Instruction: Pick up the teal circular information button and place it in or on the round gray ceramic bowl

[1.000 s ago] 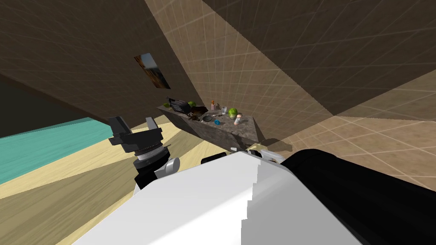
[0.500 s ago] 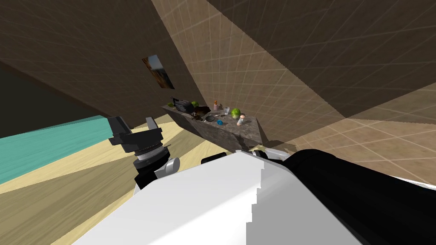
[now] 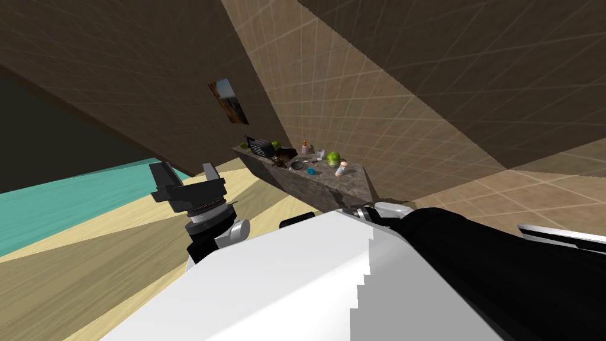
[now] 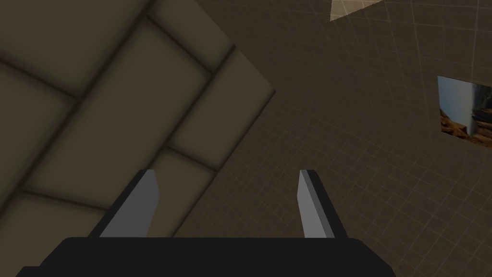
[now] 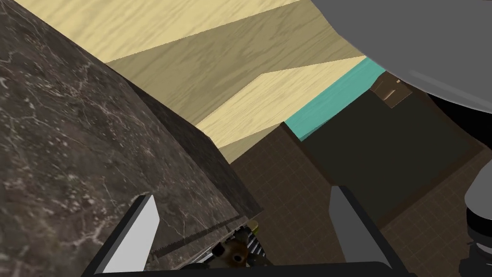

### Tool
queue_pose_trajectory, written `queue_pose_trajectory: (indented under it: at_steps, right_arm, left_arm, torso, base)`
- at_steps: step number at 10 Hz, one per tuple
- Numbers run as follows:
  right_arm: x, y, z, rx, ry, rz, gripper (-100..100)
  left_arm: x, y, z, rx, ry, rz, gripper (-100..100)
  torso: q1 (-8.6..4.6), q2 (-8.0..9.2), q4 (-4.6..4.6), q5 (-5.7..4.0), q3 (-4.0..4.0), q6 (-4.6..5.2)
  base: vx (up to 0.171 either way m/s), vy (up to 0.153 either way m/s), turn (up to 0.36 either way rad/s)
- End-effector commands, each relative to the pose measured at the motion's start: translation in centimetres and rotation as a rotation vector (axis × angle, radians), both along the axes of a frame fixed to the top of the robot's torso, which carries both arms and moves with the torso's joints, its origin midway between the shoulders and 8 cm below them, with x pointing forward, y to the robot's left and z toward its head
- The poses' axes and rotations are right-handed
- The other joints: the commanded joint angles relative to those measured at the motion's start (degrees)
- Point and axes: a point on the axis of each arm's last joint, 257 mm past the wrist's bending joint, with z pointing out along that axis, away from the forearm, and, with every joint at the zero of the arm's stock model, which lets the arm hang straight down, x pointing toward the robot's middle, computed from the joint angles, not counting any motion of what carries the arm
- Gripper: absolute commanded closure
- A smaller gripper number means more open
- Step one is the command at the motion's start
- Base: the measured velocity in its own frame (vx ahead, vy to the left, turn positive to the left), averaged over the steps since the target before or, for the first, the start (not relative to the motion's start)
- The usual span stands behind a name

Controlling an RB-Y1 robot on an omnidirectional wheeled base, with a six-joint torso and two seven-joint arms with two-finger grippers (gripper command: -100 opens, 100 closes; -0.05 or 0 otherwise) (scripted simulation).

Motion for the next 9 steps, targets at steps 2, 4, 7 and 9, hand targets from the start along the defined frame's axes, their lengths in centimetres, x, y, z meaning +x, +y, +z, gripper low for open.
queue_pose_trajectory:
  at_steps: [2,4,7,9]
  right_arm:
    - [-0.6,-4.1,-0.8,-0.098,0.031,0.025,-100]
    - [-0.6,-6.7,-0.8,-0.161,0.048,0.039,-100]
    - [0.0,-11.8,-0.3,-0.28,0.071,0.056,-100]
    - [0.5,-14.4,0.3,-0.341,0.079,0.064,-100]
  left_arm:
    - [0.0,0.0,0.0,0.0,0.0,0.0,0]
    - [0.0,0.0,0.0,0.0,0.0,0.0,0]
    - [0.0,0.0,0.0,0.0,0.0,0.0,0]
    - [0.0,0.0,0.0,0.0,0.0,0.0,0]
  torso:
    - [-0.03,0.02,0.0,-0.01,0.01,0.02]
    - [0.18,-0.17,-0.04,0.03,-0.09,-0.02]
    - [-0.02,-0.03,-0.01,0.0,-0.02,0.03]
    - [0.22,-0.31,-0.07,0.04,-0.18,-0.02]
  base:
    - [0.058,0.09,0.086]
    - [0.106,0.134,0.126]
    - [0.076,0.093,0.097]
    - [0.148,0.136,0.105]
